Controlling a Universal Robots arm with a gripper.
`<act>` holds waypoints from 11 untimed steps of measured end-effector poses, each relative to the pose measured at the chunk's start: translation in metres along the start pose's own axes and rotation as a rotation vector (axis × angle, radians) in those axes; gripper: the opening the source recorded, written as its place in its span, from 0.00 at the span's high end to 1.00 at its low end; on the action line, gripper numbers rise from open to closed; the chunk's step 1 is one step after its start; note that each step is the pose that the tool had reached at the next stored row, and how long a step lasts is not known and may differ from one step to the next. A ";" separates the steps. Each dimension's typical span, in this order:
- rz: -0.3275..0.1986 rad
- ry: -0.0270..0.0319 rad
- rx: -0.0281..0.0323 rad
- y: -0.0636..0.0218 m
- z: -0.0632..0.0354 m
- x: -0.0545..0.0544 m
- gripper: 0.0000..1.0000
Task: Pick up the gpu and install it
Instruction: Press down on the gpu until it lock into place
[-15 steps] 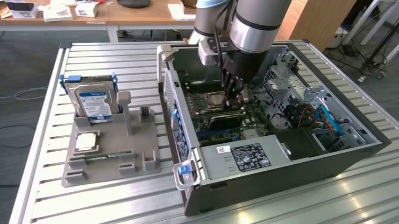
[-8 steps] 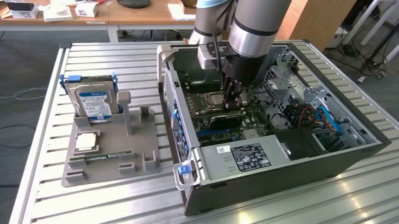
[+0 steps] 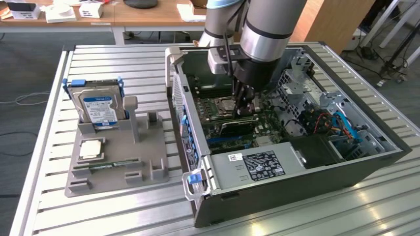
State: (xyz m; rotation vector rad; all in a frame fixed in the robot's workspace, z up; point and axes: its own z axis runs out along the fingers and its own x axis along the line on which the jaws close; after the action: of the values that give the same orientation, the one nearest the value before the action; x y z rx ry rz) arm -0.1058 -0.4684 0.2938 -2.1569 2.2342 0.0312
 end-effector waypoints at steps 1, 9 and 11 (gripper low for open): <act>0.000 -0.0001 -0.0001 0.0001 0.0002 0.000 0.89; 0.000 -0.0005 -0.0002 0.0001 0.0006 -0.002 0.89; 0.000 -0.0005 -0.0001 0.0004 0.0014 -0.003 0.89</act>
State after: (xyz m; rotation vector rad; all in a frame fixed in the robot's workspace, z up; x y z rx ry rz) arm -0.1060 -0.4654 0.2926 -2.1565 2.2342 0.0320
